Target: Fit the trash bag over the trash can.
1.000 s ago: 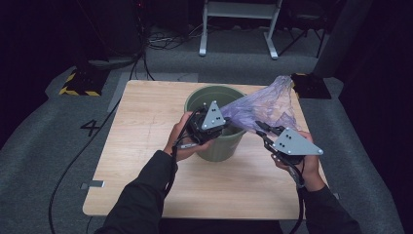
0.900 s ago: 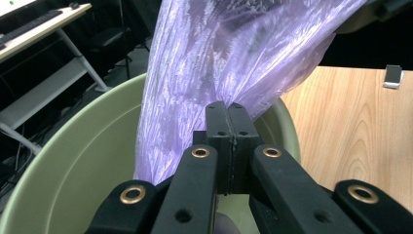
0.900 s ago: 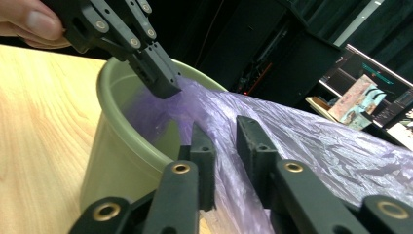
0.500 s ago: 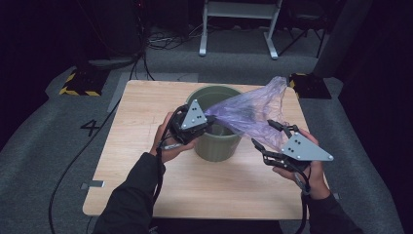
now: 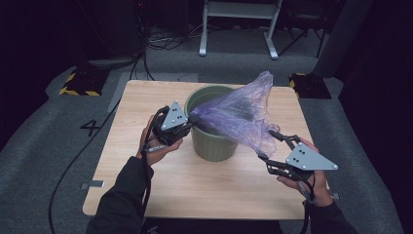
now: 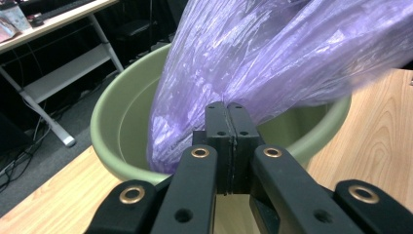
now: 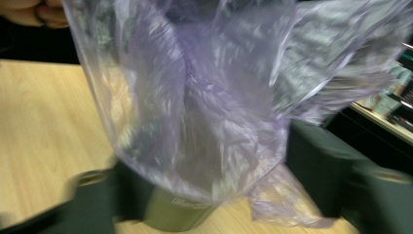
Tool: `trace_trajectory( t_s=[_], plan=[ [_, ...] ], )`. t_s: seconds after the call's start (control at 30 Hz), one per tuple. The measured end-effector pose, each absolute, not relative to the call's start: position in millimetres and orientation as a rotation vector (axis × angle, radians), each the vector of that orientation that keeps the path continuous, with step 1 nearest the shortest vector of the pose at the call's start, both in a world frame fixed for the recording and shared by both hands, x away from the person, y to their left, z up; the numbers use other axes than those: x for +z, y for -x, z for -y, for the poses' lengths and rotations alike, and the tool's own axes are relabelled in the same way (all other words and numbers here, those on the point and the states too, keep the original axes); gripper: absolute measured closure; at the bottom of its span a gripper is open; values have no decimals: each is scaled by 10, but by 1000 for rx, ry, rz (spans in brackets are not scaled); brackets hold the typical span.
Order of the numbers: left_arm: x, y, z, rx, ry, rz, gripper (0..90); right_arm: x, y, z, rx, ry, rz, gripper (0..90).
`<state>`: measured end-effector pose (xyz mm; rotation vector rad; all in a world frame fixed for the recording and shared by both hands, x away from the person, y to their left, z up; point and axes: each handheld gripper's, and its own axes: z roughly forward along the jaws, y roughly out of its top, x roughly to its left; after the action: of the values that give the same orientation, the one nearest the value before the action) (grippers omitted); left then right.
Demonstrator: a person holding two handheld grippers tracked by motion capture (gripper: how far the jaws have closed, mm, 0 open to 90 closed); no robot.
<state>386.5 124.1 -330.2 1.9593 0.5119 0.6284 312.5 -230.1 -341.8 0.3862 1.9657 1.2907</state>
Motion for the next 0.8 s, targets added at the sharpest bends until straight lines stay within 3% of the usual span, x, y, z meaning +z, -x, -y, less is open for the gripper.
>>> trace_trajectory(
  t_s=[0.2,0.27,0.3,0.4,0.5,0.67,0.77,0.8],
  plan=[
    [-3354,-3853,-1338,617,-1929,-538,845,-3467,-3129,2175,1334,-292,-1992,734],
    [-3359,-3851,-1355,618,-1918,-552,765,-3470,-3132,2139,1355,-272,-1998,791],
    [-3354,-3847,-1357,622,-1911,-563,676,-3469,-3136,2122,1361,-260,-2002,810],
    [-3318,-3786,-1340,595,-1891,-531,447,-3463,-3133,2063,1354,-245,-2012,836],
    [-3275,-3694,-1296,576,-1872,-490,308,-3466,-3131,2010,1342,-236,-2021,840],
    [-3206,-3526,-1151,565,-1882,-401,231,-3478,-3104,1932,1313,-201,-2042,851],
    [-3170,-3499,-1073,542,-1890,-392,249,-3483,-3095,1906,1306,-192,-2052,859],
    [-3170,-3499,-1073,542,-1890,-392,298,-3485,-3095,1899,1306,-185,-2057,863]
  ],
)
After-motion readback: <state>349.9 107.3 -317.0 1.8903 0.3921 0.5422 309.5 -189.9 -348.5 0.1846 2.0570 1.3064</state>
